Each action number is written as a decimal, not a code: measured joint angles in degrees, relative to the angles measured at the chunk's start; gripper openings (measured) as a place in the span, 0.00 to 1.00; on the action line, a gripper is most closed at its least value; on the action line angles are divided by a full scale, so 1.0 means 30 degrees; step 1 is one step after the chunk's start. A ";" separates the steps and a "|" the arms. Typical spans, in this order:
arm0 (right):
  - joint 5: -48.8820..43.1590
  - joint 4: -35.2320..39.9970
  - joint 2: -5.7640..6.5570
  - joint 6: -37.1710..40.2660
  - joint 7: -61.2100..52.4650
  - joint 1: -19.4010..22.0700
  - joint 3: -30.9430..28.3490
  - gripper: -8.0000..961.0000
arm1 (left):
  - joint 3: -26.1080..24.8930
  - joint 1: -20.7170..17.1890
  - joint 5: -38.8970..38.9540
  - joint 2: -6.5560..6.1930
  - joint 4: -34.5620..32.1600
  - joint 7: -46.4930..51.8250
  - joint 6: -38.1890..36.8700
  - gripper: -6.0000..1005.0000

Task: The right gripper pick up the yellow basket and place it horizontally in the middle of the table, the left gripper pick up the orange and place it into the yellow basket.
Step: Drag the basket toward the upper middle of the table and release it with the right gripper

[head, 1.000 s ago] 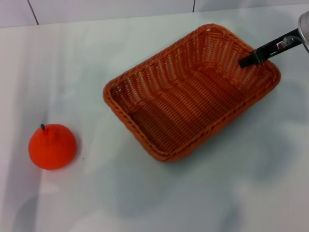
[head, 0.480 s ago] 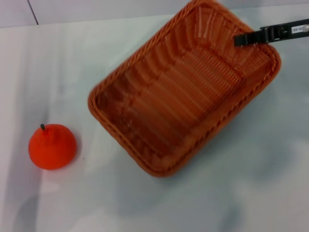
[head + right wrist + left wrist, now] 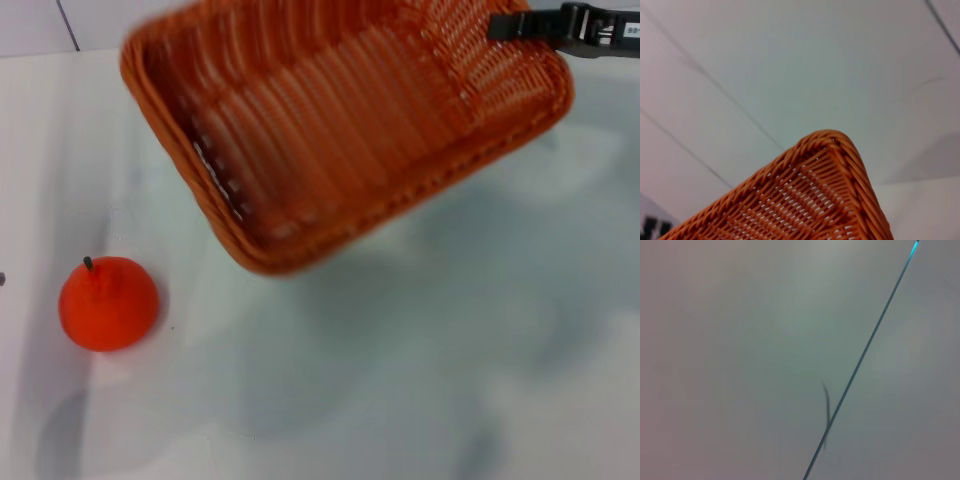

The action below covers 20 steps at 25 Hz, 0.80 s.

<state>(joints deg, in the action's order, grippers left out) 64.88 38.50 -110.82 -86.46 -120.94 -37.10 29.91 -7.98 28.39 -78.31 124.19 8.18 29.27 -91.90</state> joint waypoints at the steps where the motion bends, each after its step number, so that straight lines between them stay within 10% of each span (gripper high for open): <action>1: 0.0433 -0.0314 -0.0185 0.0172 0.0052 0.0107 -0.0201 0.19 | 0.0001 0.0032 0.0000 0.0000 -0.0006 0.0000 0.0037 0.92; 11: 0.2306 -0.1955 -0.2668 0.3383 0.1446 0.0726 -0.0789 0.19 | -0.0100 0.0174 0.0000 -0.0027 -0.0088 0.0000 0.0190 0.92; 20: 0.2634 -0.4017 -0.2713 0.6648 0.2786 0.0729 -0.0568 0.19 | -0.0028 0.0259 0.0001 0.0000 -0.0120 0.0000 0.0359 0.92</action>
<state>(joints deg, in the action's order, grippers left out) 72.78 26.45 -118.95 -66.52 -112.59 -34.91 28.21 -8.06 29.17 -78.30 124.19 7.82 29.27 -90.82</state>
